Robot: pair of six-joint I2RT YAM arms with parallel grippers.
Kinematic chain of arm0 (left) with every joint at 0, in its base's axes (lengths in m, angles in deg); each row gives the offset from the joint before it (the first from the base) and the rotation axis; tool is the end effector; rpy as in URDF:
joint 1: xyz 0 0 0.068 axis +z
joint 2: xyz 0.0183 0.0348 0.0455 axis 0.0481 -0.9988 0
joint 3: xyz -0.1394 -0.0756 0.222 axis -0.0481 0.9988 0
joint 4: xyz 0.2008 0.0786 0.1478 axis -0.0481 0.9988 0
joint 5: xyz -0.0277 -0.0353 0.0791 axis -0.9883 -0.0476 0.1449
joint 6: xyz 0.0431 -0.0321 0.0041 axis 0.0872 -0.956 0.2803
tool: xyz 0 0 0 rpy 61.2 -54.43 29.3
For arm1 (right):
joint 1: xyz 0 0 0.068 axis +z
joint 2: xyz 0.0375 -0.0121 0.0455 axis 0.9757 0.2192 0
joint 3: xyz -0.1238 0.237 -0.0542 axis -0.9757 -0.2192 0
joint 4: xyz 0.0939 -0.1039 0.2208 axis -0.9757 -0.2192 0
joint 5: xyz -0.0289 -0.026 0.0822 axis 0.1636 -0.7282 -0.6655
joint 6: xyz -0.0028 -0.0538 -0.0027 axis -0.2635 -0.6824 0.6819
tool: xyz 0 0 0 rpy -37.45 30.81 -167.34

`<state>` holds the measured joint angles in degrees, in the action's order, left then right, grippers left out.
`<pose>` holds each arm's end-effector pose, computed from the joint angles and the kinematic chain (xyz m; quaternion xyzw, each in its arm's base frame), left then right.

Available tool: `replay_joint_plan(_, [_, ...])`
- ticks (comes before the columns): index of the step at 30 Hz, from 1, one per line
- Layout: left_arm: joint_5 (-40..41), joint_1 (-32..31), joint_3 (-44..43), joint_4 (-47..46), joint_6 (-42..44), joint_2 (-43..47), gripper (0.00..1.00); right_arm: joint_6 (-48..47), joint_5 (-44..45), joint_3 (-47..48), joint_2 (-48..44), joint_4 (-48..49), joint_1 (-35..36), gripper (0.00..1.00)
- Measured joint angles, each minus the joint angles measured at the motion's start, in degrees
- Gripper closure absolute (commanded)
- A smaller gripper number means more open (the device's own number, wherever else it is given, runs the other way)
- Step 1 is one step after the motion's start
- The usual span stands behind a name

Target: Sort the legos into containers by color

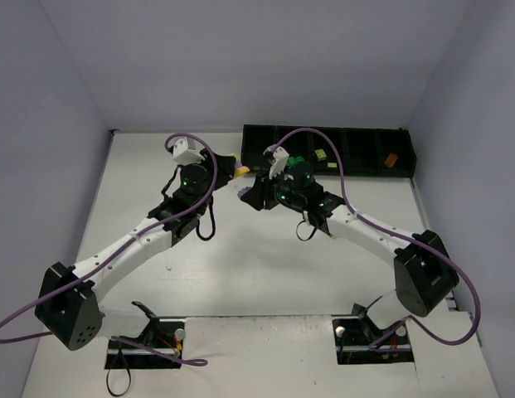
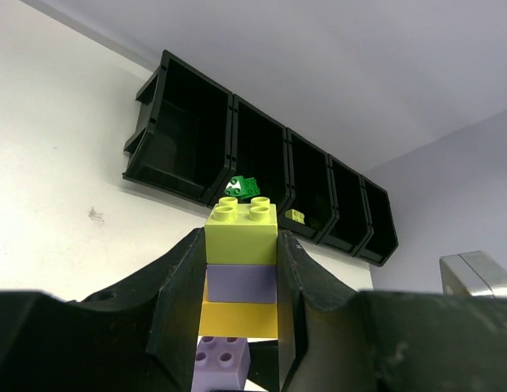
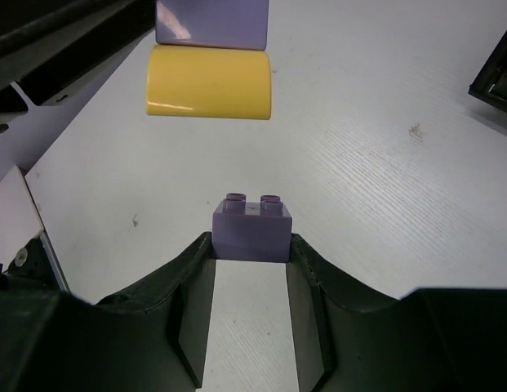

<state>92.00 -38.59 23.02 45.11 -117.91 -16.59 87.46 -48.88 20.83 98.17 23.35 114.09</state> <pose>0.2544 -0.1698 0.3449 -0.2058 0.6949 -0.3837 0.5723 0.2723 0.2221 0.2958 -0.2643 0.6894 0.4405 0.5107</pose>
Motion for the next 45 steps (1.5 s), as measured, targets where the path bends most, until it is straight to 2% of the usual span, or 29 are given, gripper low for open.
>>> replay_joint_plan(6, [0.55,0.00,0.02,-0.02,0.83,0.00,1.00,-0.11,0.81,-1.11,-1.22,-1.64,-1.81,1.00])
replay_joint_plan(17, [1.36,1.42,6.36,2.36,2.97,5.35,1.00,-1.44,9.75,1.49,-2.19,-7.15,-17.92,1.00])
replay_joint_plan(25, [-0.15,1.44,7.43,5.49,3.72,9.90,1.00,-1.36,16.22,9.05,5.86,-7.87,-26.99,1.00])
replay_joint_plan(35, [-2.75,1.44,8.17,8.39,4.52,11.69,1.00,-0.76,21.11,21.03,23.28,-9.42,-40.17,0.97])
replay_joint_plan(38, [-3.52,1.44,8.17,8.46,4.63,11.58,1.00,-0.79,21.27,26.03,28.48,-10.08,-41.55,0.91])
replay_joint_plan(41, [-4.04,1.44,8.17,8.44,4.70,10.95,1.00,-0.85,21.22,30.12,32.83,-10.67,-41.99,0.71])
replay_joint_plan(42, [-4.13,1.44,8.15,8.44,4.72,10.62,1.00,-0.92,21.20,30.88,33.83,-11.15,-42.03,0.59])
replay_joint_plan(45, [-4.72,1.44,8.13,8.48,4.81,9.68,1.00,-1.22,21.09,32.50,35.56,-12.46,-42.03,0.44])
